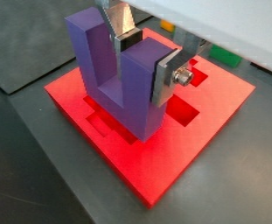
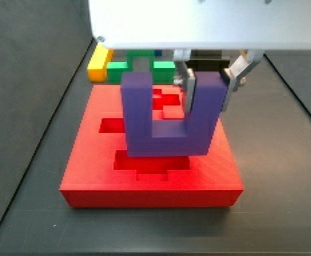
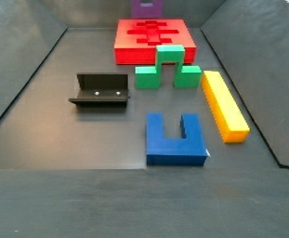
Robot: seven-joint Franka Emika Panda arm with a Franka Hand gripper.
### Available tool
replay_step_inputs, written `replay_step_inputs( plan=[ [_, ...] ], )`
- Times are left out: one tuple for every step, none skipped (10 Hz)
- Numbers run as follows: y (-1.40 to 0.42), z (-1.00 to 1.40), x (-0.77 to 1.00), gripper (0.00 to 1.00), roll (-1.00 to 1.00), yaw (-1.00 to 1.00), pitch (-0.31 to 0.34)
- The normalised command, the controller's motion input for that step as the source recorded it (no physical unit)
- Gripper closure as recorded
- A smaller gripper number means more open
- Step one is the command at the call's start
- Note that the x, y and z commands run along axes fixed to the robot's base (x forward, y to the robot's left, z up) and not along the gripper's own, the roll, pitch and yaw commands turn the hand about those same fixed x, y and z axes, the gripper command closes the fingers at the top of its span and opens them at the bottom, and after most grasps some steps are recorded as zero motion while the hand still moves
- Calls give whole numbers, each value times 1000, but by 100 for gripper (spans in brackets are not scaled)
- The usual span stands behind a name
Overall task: Pick up the purple object. Move up. Move to above the board. Insert the purple object.
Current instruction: Insert the purple object.
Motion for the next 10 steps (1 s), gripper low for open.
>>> replay_step_inputs(
  plan=[
    [-51, -166, -109, 100, 123, -134, -40],
    [-6, -117, -103, 100, 87, 0, -44],
    [0, -54, -126, 100, 87, 0, 0],
    [0, -80, -189, 100, 94, 31, -7],
    [0, -157, -149, 100, 99, 74, -24],
    [-29, -197, 0, 100, 107, 114, 0],
    [0, -243, 74, 100, 97, 154, -16],
    [0, -174, 251, 100, 90, 203, 0],
    [-20, -197, 231, 100, 77, 189, -4],
    [0, -257, 137, 100, 73, 89, -31]
  ],
)
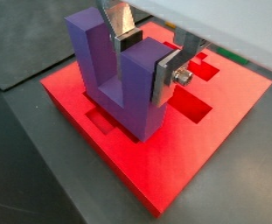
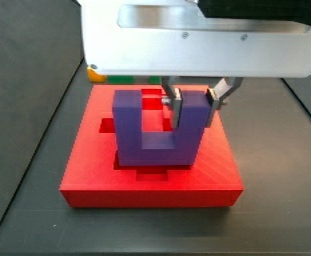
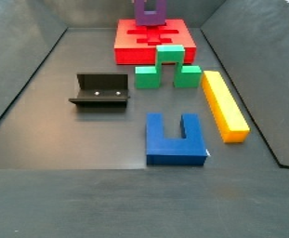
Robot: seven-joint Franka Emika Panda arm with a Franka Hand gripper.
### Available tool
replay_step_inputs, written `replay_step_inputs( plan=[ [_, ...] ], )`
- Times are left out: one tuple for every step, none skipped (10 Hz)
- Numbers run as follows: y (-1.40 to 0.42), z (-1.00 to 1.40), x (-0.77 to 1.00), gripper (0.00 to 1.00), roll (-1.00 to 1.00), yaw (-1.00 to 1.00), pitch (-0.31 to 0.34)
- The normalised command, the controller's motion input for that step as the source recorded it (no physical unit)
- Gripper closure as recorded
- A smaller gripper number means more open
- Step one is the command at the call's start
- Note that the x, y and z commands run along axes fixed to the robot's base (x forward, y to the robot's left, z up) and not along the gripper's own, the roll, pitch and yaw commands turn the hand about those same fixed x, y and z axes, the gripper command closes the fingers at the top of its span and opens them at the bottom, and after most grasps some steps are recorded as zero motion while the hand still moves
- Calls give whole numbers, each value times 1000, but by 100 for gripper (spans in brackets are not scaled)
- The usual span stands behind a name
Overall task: Pick up the purple object. Move up. Move to above the board. Insert the purple object.
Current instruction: Insert the purple object.
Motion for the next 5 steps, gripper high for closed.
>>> replay_step_inputs(
  plan=[
    [-29, -277, 0, 100, 66, 0, -39],
    [-86, -74, -320, 100, 0, -20, -19],
    [-123, -9, -531, 100, -9, -106, -139],
    [-46, 0, -346, 100, -156, -34, -283],
    [0, -146, 0, 100, -156, 0, -286]
  ],
)
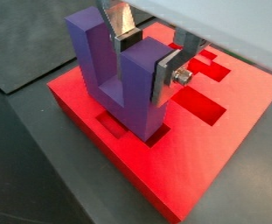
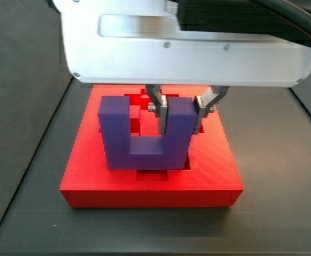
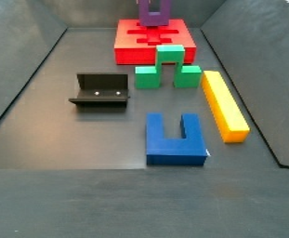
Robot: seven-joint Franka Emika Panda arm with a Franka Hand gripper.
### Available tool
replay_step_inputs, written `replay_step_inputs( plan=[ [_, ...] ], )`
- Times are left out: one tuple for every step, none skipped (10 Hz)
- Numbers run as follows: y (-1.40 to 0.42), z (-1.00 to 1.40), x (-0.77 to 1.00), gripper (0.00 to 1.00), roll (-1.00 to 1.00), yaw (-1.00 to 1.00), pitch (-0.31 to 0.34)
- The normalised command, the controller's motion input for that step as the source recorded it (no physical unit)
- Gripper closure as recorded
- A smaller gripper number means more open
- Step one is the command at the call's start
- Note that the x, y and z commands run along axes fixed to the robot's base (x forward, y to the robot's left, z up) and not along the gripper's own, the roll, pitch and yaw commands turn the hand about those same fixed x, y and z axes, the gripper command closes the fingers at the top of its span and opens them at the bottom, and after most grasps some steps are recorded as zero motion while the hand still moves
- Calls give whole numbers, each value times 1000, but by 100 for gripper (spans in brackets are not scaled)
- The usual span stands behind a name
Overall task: Pick up the purple object. Move up. Move to above the board. Insert the purple object.
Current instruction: Insert the purple object.
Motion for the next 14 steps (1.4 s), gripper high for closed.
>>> replay_step_inputs(
  plan=[
    [0, -251, 17, 100, -126, 0, -236],
    [0, -220, 306, 100, -96, 0, -199],
    [0, -231, 343, 100, -80, 0, -183],
    [0, -200, 354, 100, -11, 0, -130],
    [0, -237, 94, 100, 0, 0, -86],
    [0, -237, 0, 100, 0, 0, -67],
    [0, -383, 0, 100, 0, 0, -117],
    [-23, -717, 0, 100, 41, -6, -179],
    [-46, -891, 0, 100, 91, -26, -171],
    [-83, -911, 0, 100, 150, -37, -120],
    [-77, -914, 0, 100, 183, -51, -33],
    [-60, -846, 0, 100, 169, -51, 0],
    [-43, -589, 0, 100, 141, -26, 0],
    [0, 0, 0, 100, 0, 0, 0]
  ],
)
